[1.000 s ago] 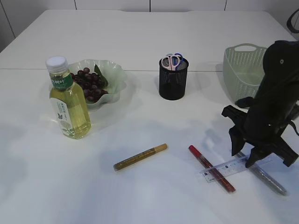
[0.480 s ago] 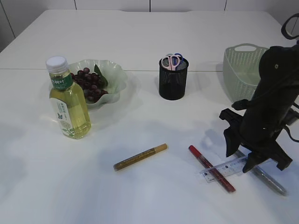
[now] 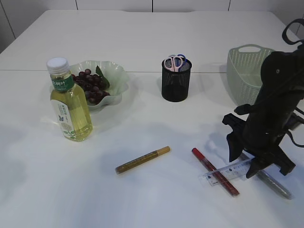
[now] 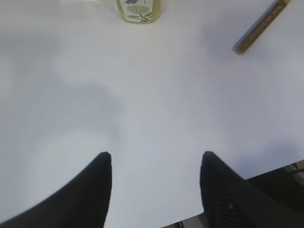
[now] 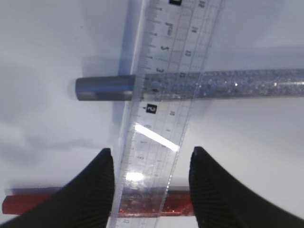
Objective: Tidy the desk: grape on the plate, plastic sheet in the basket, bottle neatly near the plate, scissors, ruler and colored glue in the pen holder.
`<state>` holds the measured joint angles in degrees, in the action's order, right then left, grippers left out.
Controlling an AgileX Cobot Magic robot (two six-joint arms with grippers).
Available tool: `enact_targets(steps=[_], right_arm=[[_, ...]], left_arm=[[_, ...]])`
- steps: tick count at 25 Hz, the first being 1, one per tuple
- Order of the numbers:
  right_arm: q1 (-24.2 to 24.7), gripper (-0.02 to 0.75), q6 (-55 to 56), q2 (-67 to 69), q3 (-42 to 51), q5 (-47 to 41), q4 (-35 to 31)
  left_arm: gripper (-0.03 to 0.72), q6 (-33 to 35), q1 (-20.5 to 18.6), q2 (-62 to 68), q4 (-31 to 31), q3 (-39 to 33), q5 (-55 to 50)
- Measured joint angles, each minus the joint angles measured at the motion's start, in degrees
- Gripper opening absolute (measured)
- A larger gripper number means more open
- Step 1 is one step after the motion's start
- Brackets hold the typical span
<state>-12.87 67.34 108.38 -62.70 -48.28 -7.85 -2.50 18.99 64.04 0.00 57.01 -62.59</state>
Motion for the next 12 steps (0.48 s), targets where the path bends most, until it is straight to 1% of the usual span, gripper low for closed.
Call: enact_targets(steps=[12], right_arm=[[0.00, 0.414, 0.00, 0.00, 0.00, 2.19, 0.10]], left_arm=[[0.434, 0.00, 0.00, 0.00, 0.00, 0.00, 0.00]])
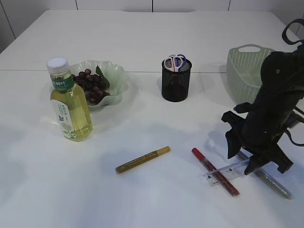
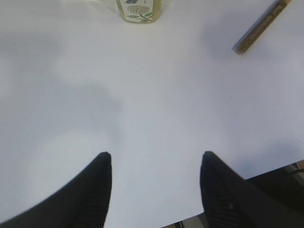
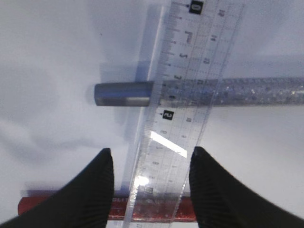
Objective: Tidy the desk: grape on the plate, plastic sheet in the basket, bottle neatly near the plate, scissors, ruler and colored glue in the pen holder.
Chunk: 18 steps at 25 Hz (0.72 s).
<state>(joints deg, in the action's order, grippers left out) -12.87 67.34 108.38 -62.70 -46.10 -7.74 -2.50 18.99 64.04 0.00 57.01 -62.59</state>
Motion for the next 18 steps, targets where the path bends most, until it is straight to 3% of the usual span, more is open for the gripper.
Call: enact_targets(steps=[18], right_arm=[[0.00, 0.414, 0.12, 0.00, 0.00, -2.61, 0.00]], left_arm=[[0.434, 0.00, 0.00, 0.00, -0.32, 0.00, 0.00]])
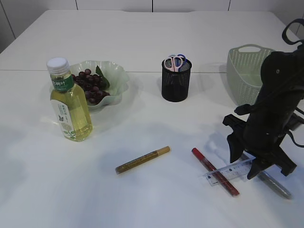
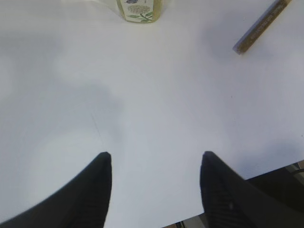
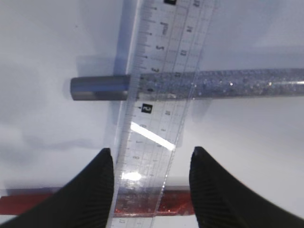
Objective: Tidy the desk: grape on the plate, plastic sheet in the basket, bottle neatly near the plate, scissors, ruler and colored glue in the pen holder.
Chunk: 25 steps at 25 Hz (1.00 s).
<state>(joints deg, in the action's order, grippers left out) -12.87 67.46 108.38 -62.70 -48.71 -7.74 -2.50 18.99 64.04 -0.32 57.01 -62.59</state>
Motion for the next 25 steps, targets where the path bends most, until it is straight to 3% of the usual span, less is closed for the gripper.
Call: enact_targets(steps=[25], right_arm=[[0.00, 0.416, 0.07, 0.00, 0.00, 2.99, 1.80]], left_arm=[[0.434, 0.00, 0.00, 0.00, -1.02, 0.00, -0.98]])
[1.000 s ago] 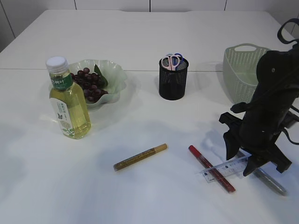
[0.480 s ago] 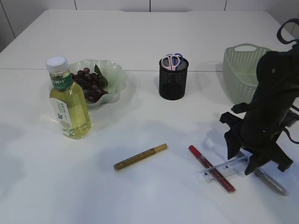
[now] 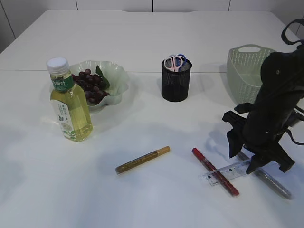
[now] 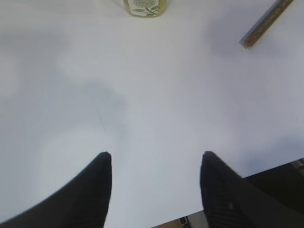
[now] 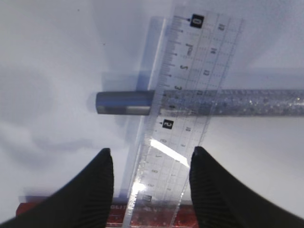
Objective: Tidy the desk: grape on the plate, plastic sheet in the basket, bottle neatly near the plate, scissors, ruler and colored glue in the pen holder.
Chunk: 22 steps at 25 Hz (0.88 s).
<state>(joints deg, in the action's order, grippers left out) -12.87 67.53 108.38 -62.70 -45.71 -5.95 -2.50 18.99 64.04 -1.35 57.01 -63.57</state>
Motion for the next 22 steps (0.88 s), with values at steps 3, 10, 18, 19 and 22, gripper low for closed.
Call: enact_targets(steps=[3, 10, 18, 19, 22], right_arm=[[0.00, 0.426, 0.00, 0.00, 0.00, 0.00, -0.14], [0.00, 0.489, 0.00, 0.00, 0.00, 0.00, -0.87], [0.00, 0.492, 0.00, 0.00, 0.00, 0.00, -1.00], [0.00, 0.492, 0.00, 0.00, 0.00, 0.00, -1.00], [0.00, 0.492, 0.00, 0.48, 0.00, 0.00, -1.29]], left_arm=[[0.434, 0.00, 0.00, 0.00, 0.00, 0.00, 0.00], [0.434, 0.00, 0.00, 0.00, 0.00, 0.00, 0.00], [0.435, 0.00, 0.00, 0.00, 0.00, 0.00, -0.09], [0.434, 0.00, 0.00, 0.00, 0.00, 0.00, -0.09], [0.434, 0.00, 0.00, 0.00, 0.00, 0.00, -0.09]])
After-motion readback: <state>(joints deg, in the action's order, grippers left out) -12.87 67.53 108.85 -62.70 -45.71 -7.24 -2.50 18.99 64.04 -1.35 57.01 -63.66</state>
